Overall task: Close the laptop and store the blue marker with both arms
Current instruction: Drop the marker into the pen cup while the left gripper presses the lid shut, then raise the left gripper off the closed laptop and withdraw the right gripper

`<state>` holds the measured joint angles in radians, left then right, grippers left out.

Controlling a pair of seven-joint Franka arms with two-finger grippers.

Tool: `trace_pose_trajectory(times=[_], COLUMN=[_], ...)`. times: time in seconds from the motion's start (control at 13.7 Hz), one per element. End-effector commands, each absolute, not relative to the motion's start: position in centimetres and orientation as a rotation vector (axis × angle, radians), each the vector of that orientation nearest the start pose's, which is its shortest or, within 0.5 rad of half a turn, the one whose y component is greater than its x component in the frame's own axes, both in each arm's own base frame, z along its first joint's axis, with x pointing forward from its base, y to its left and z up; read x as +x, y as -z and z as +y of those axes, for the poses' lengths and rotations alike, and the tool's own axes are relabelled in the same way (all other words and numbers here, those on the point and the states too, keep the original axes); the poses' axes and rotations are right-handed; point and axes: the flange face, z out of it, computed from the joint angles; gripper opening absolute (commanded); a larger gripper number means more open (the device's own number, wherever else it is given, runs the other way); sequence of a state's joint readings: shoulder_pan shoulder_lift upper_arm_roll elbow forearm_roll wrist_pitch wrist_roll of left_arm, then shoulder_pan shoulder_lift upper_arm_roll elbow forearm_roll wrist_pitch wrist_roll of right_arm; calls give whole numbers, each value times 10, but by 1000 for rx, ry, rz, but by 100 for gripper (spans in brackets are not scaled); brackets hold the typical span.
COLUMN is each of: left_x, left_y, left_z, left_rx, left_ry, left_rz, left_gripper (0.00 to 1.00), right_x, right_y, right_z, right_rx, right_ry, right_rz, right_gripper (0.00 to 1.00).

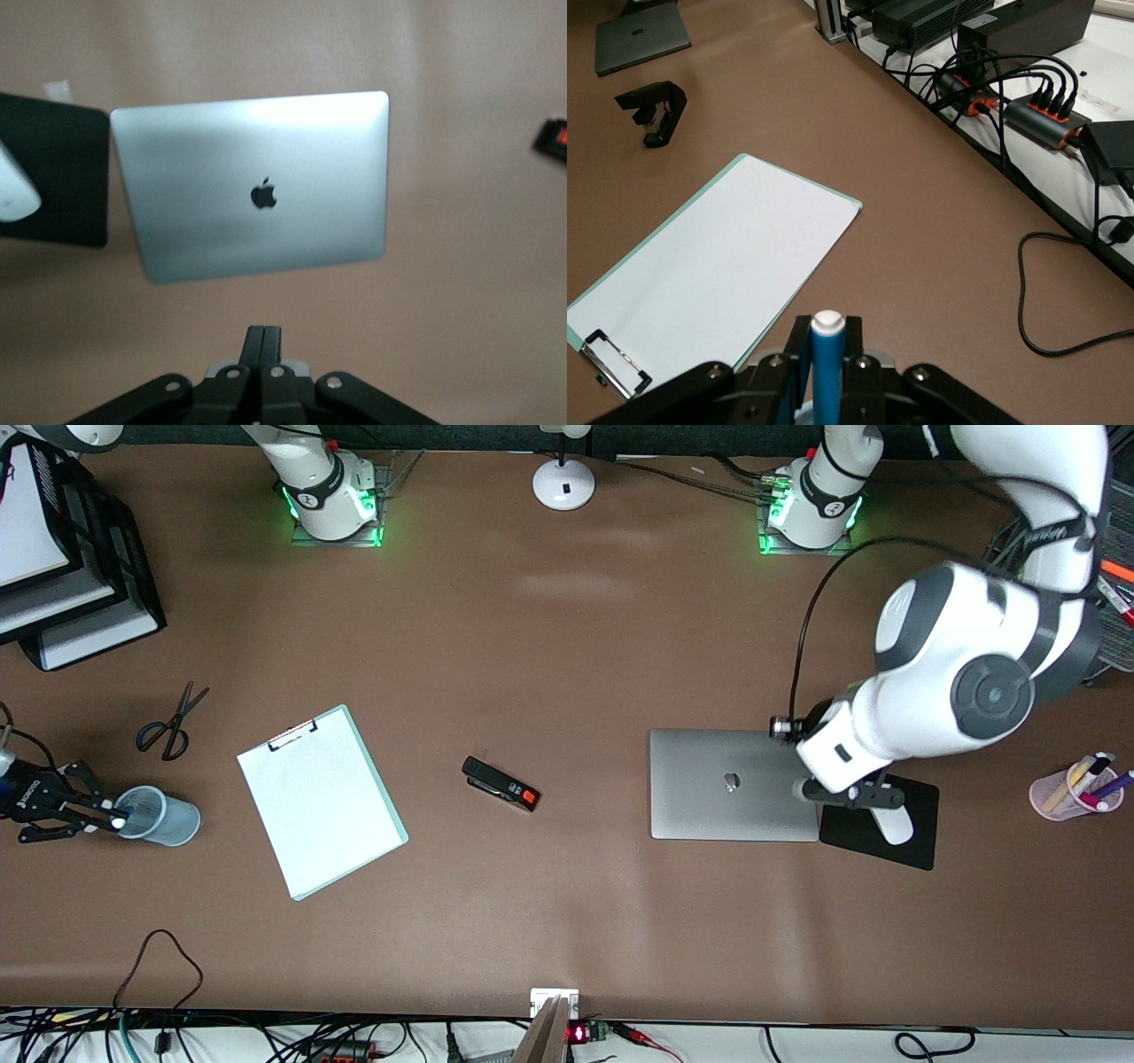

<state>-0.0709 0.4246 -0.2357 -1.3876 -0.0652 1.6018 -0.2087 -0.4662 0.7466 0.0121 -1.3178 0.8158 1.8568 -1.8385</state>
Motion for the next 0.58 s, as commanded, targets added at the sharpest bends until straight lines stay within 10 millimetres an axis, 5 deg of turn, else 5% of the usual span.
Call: trace_pose_trajectory(times=[0.0, 0.15, 0.29, 0.51], left_x=[606, 592, 586, 589], left_y=[-515, -542, -555, -556], left_z=[-176, -168, -157, -148], left_rx=[-3161, -3148, -3144, -3147], left_ry=[-358, -339, -334, -331], left_rz=[215, 351, 346, 327], left_gripper=[8, 42, 96, 100], right_x=[688, 688, 689, 700], right_y=[-305, -308, -320, -363], right_z=[-268, -268, -261, -219], right_rx=[-2183, -2206, -2271, -2390], right_ry=[830, 804, 703, 558], right_rz=[-1310, -1285, -1239, -1190], right_gripper=[100, 100, 100, 100])
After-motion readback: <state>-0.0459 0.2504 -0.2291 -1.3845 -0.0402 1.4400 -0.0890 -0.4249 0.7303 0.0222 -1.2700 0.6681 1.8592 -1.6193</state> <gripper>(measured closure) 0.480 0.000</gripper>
